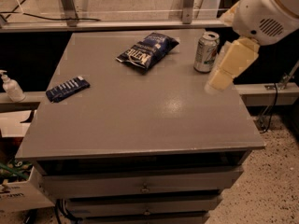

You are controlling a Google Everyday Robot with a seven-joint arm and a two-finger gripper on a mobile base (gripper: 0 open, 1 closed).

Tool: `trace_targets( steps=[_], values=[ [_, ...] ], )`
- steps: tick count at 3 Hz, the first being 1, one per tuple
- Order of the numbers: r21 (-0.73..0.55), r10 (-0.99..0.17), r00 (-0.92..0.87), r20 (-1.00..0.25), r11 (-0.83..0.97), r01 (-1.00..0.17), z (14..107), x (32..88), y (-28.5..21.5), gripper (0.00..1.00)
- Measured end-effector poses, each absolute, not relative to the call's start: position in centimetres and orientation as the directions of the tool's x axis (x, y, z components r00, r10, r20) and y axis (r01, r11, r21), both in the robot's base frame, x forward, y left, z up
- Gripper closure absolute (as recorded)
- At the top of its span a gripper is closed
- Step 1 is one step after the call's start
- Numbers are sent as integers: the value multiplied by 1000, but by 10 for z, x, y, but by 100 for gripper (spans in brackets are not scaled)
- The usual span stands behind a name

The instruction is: Pick blue chip bag

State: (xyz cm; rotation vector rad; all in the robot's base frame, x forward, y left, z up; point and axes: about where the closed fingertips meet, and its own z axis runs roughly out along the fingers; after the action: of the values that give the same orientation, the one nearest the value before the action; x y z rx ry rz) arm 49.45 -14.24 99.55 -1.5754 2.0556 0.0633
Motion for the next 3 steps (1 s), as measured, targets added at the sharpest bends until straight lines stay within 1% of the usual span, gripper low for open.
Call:
trace_targets(
  steps=[1,2,3],
  values=[
    [-306,-859,-124,-496,307,-901,1001,516,-95,0],
    [-306,-859,-124,-496,307,-901,1001,515,-95,0],
    [-347,-860,-76,-505,283,-894,1000,515,-98,0]
  ],
)
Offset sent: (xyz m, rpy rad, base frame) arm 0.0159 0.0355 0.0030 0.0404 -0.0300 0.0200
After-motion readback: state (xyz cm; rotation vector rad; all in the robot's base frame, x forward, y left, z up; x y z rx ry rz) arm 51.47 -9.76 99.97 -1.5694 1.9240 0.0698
